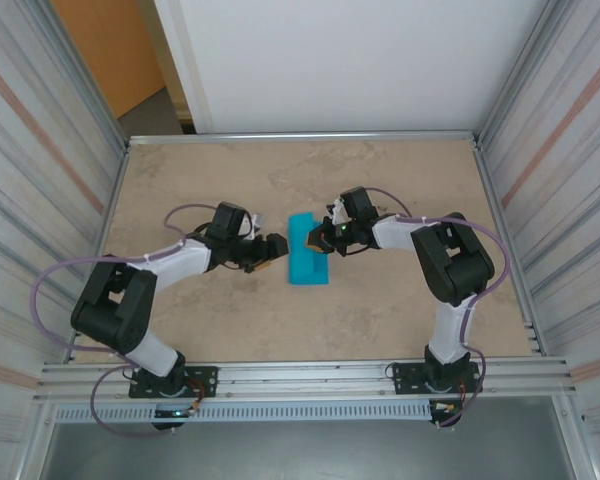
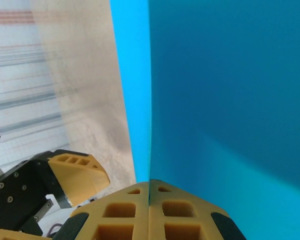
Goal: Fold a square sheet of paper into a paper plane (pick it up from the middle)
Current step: First fold in half a square sheet of paper at the center of the table.
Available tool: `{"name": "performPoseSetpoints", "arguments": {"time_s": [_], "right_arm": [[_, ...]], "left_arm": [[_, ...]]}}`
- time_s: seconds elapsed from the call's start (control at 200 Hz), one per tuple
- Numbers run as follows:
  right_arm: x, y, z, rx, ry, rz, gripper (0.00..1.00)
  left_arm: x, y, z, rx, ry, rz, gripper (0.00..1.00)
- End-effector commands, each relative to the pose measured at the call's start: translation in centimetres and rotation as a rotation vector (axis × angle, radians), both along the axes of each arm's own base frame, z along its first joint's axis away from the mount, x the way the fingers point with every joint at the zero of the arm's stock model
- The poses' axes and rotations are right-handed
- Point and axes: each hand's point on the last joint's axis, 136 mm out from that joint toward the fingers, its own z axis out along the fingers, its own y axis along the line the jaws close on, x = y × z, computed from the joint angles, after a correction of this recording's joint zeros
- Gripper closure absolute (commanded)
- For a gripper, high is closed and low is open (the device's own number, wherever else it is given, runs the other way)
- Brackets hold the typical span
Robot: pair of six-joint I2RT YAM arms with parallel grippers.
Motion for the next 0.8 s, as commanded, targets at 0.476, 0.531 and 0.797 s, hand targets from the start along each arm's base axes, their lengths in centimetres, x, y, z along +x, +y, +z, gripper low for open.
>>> {"name": "performPoseSetpoints", "arguments": {"time_s": [0.476, 0.531, 0.797], "right_arm": [[0.3, -2.9, -2.6, -0.106, 0.006, 0.001, 0.95], [0.3, -2.8, -2.6, -0.1, 0.005, 0.0, 0.95], [0.3, -2.9, -3.1, -0.099, 0.021, -0.01, 0.94]], "left_arm": [[2.0, -3.7, -2.9, 0.168, 0.05, -0.077, 0.41], [2.2, -3.8, -3.2, 0.195, 0.055, -0.082, 0.42], [3.1, -3.9, -4.6, 0.326, 0.025, -0.077, 0.49]]}}
